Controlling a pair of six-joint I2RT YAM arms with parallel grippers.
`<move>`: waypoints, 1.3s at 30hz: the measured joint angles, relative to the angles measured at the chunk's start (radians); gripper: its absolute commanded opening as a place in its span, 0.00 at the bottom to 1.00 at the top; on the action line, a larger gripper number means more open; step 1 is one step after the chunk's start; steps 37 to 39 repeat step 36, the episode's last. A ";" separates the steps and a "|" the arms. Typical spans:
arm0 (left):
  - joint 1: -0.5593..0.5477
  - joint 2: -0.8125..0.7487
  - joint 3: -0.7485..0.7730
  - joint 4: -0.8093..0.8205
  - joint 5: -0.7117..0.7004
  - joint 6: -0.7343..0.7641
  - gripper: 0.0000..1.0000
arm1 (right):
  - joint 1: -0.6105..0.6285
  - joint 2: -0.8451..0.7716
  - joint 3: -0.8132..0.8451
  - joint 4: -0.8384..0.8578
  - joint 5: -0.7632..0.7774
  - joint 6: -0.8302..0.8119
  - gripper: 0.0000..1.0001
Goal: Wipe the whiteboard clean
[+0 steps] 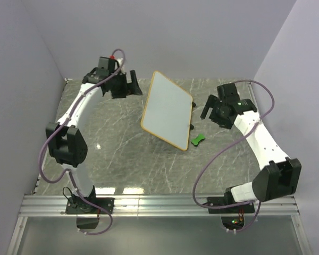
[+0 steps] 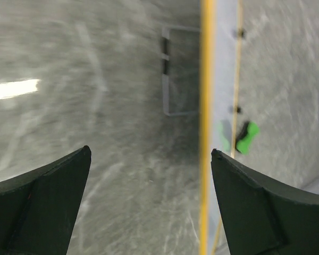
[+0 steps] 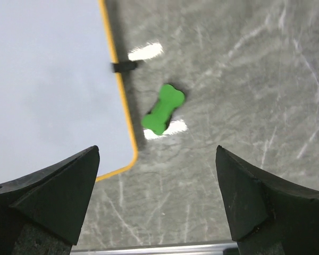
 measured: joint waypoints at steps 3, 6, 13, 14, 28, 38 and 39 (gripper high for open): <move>0.055 -0.065 -0.049 0.012 -0.079 -0.009 0.99 | 0.000 -0.067 0.000 0.043 -0.040 0.002 0.95; 0.106 -0.151 -0.127 0.022 -0.156 -0.027 0.98 | 0.016 -0.170 -0.029 0.154 -0.105 -0.001 0.96; 0.151 -0.425 -0.426 0.106 -0.236 -0.055 0.99 | 0.053 -0.483 -0.180 0.430 -0.267 0.007 1.00; 0.149 -0.454 -0.462 0.113 -0.240 -0.056 0.99 | 0.053 -0.505 -0.190 0.447 -0.276 0.011 1.00; 0.146 -0.692 -0.721 0.119 -0.315 -0.058 0.99 | 0.052 -0.601 -0.229 0.450 -0.298 0.016 1.00; 0.146 -0.700 -0.737 0.120 -0.323 -0.059 0.99 | 0.052 -0.579 -0.203 0.428 -0.304 0.017 0.99; 0.146 -0.700 -0.737 0.120 -0.323 -0.059 0.99 | 0.052 -0.579 -0.203 0.428 -0.304 0.017 0.99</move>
